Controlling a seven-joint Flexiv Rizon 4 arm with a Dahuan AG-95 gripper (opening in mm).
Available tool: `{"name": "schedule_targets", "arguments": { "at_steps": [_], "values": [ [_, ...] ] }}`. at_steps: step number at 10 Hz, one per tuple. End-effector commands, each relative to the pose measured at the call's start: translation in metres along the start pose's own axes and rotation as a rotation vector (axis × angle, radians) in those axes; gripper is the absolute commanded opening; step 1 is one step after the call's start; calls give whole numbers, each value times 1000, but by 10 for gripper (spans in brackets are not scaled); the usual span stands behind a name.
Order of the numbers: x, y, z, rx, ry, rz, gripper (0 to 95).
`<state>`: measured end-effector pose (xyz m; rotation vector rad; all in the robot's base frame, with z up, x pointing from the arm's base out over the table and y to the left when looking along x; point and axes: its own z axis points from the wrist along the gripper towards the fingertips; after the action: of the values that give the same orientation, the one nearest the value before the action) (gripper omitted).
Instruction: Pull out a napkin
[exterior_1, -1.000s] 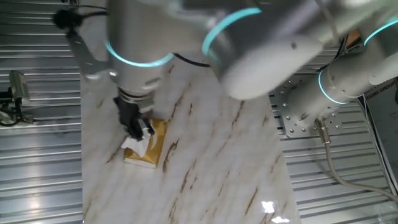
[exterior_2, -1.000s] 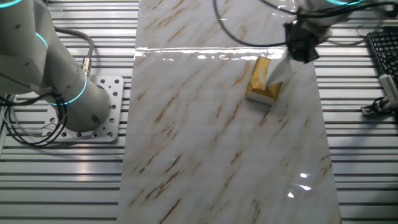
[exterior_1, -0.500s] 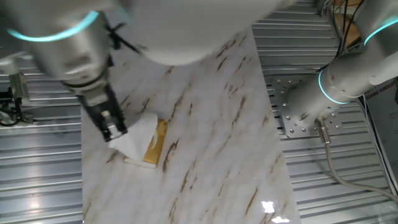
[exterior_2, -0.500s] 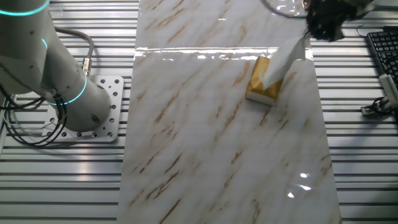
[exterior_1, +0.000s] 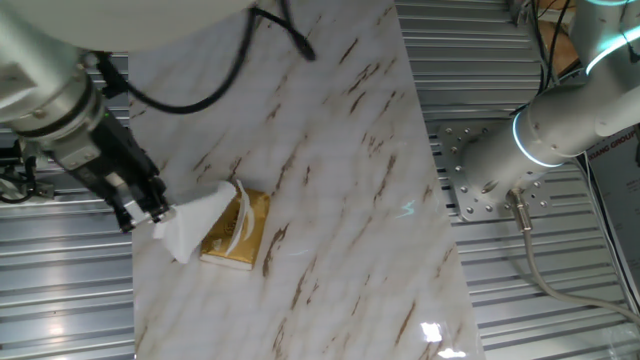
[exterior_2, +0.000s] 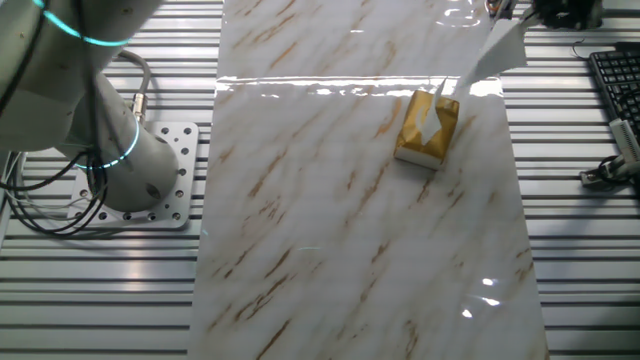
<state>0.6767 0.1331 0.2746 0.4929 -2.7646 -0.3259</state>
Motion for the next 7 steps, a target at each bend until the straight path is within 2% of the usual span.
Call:
{"name": "schedule_targets", "arguments": {
  "at_steps": [1,2,3,4,7],
  "values": [
    [-4,-13,11,9,-34,-56,0],
    [-6,-15,13,14,-28,-71,0],
    [-8,-18,15,40,-34,-89,0],
    [-11,-22,18,88,-42,-104,0],
    [-16,-30,25,150,-61,-148,0]
  ]
}}
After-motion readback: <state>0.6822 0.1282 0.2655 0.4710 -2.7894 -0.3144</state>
